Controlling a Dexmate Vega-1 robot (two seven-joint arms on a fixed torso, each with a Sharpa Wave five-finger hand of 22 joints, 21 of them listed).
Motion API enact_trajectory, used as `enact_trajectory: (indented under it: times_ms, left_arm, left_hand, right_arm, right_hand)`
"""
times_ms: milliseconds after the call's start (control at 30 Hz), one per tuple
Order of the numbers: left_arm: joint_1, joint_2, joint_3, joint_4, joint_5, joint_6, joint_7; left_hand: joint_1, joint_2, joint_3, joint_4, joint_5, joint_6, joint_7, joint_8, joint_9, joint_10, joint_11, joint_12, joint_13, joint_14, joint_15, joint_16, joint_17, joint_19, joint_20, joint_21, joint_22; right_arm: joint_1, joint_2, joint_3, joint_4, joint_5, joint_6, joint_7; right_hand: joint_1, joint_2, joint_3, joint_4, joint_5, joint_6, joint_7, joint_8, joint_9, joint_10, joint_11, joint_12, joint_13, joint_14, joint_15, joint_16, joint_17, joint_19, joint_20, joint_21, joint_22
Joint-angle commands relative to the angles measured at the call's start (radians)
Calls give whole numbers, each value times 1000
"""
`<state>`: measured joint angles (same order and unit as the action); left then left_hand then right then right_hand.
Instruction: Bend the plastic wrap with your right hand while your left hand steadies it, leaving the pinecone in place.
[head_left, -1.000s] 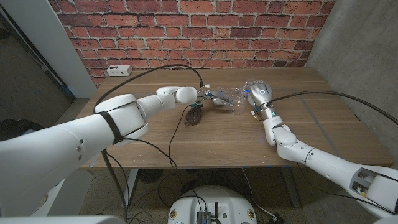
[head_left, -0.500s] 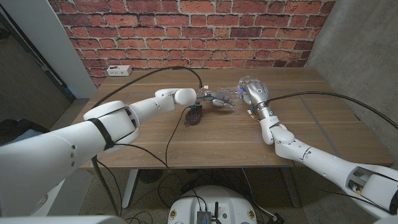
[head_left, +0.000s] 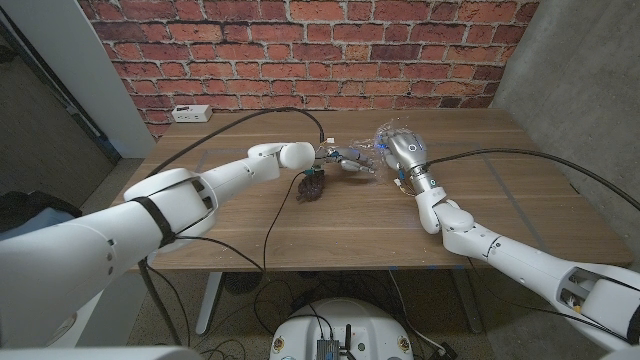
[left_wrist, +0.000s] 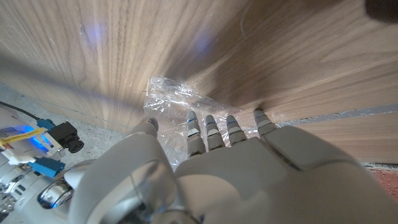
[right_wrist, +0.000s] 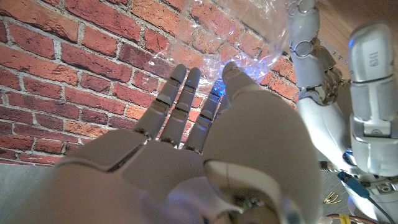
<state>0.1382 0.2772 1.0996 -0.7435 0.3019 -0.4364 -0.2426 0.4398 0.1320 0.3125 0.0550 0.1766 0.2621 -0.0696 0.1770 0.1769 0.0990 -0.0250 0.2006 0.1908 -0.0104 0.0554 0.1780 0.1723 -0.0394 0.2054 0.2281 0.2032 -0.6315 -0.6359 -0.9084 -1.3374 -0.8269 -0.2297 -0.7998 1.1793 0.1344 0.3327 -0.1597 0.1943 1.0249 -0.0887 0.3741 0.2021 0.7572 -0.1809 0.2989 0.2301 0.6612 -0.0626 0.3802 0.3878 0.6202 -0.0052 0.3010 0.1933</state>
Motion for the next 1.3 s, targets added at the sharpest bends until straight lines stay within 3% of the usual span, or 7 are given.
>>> enact_trajectory:
  times_ms: [33,400,800,1200,1300]
  left_arm:
    - [8,0,-14,-3,8,-8,-2]
    - [20,14,-25,-26,4,-5,-6]
    - [54,59,-55,-115,4,19,5]
    - [134,180,-125,-355,0,157,-13]
    - [161,217,-146,-430,6,199,-12]
  left_hand:
    - [-6,-6,1,-3,7,-6,2,5,3,-3,-1,6,3,-3,3,3,2,-3,6,5,2]
    - [-12,-10,-2,-4,7,-6,4,6,3,-4,0,7,3,-2,4,4,3,-5,7,4,2]
    - [-18,-12,-3,-5,8,-3,4,7,3,1,-1,9,3,5,-1,7,3,-4,8,4,2]
    - [-23,-12,-3,-8,8,26,14,18,3,18,4,16,3,11,8,8,3,0,8,7,3]
    - [-31,-10,0,-15,8,92,34,32,3,110,16,45,3,37,9,14,2,7,7,8,2]
  right_arm:
    - [-5,-8,-1,-15,-13,46,21]
    - [2,6,-7,-3,-11,79,47]
    - [16,6,-16,-10,-35,62,108]
    - [15,-2,-20,-25,-59,36,141]
    - [17,-1,-22,-23,-62,33,146]
  right_hand:
    - [10,-1,-6,1,3,2,-10,-2,5,-6,-4,-10,4,12,-173,7,5,5,-10,7,3]
    - [10,1,-13,5,6,-5,-10,-8,5,-31,1,-27,3,11,-173,4,7,4,-8,9,3]
    - [13,6,-17,7,8,-18,-16,-17,6,-63,-5,-47,2,9,-171,0,8,-2,-5,9,4]
    - [14,9,-19,8,10,-17,-15,-18,7,-60,-6,-51,2,8,-172,-3,10,-2,-6,11,4]
    - [14,9,-20,9,10,-14,-16,-18,7,-61,-4,-53,2,8,-172,-3,10,-3,-6,11,4]
